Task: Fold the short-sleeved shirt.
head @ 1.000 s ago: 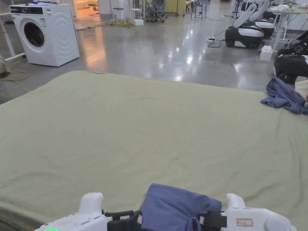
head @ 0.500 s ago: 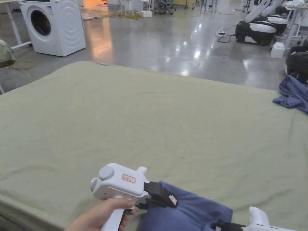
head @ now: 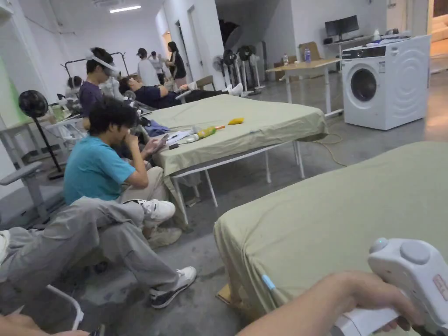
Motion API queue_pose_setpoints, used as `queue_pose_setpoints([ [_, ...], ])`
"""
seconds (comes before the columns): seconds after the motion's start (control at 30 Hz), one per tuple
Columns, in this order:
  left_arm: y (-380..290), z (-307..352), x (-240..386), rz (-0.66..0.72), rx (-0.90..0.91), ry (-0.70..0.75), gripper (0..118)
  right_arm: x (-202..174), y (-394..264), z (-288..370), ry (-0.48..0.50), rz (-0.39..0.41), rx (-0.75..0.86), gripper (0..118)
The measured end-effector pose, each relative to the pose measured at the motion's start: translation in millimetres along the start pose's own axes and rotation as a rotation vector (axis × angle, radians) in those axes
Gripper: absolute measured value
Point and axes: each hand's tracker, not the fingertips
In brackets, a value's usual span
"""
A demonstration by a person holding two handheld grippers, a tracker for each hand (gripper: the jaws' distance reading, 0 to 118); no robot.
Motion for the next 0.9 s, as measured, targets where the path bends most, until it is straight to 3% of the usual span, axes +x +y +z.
queue_pose_setpoints([
  [0.17,10.8,65.5,-56.0,0.044,-0.031,0.174,20,-1.8,10.6,-1.5,-0.051,0.028,0.013,2],
  [0.3,12.9,76.5,-77.6,0.054,-0.075,0.300,23,-5.5,11.7,-3.9,-0.077,0.026,0.035,2],
  [0.33,15.5,75.1,-84.3,0.051,-0.059,0.332,46,-6.0,11.0,-2.7,-0.076,0.025,0.040,2],
  [0.4,8.6,73.2,-79.6,0.058,-0.004,0.502,80,-10.0,9.3,-0.6,-0.077,0.021,0.047,2],
  [0.43,6.5,71.1,-74.0,0.014,-0.018,0.568,109,-13.5,8.3,0.9,-0.084,0.025,0.049,2],
  [0.47,-3.0,82.2,-64.4,-0.070,0.094,0.601,118,-17.6,7.4,6.3,-0.109,0.036,0.054,2],
  [0.53,-42.8,108.1,-60.0,0.055,0.196,0.463,117,-28.5,5.3,18.9,-0.148,0.097,0.084,2],
  [0.57,-46.6,119.0,-55.0,0.069,0.319,0.496,117,-35.7,3.5,26.2,-0.183,0.141,0.110,2],
  [0.63,-65.6,131.1,-26.7,0.014,0.524,0.588,117,-47.9,0.0,42.9,-0.282,0.206,0.173,2],
  [0.7,-120.2,124.2,12.4,-0.060,0.680,0.572,117,-62.6,-5.3,60.8,-0.330,0.254,0.255,2],
  [0.83,-205.8,98.3,107.7,-0.004,0.920,0.275,116,-101.3,-21.6,105.1,-0.471,0.347,0.436,2],
  [0.9,-246.9,76.6,172.6,-0.064,1.079,0.284,104,-114.0,-32.1,131.1,-0.548,0.375,0.524,2],
])
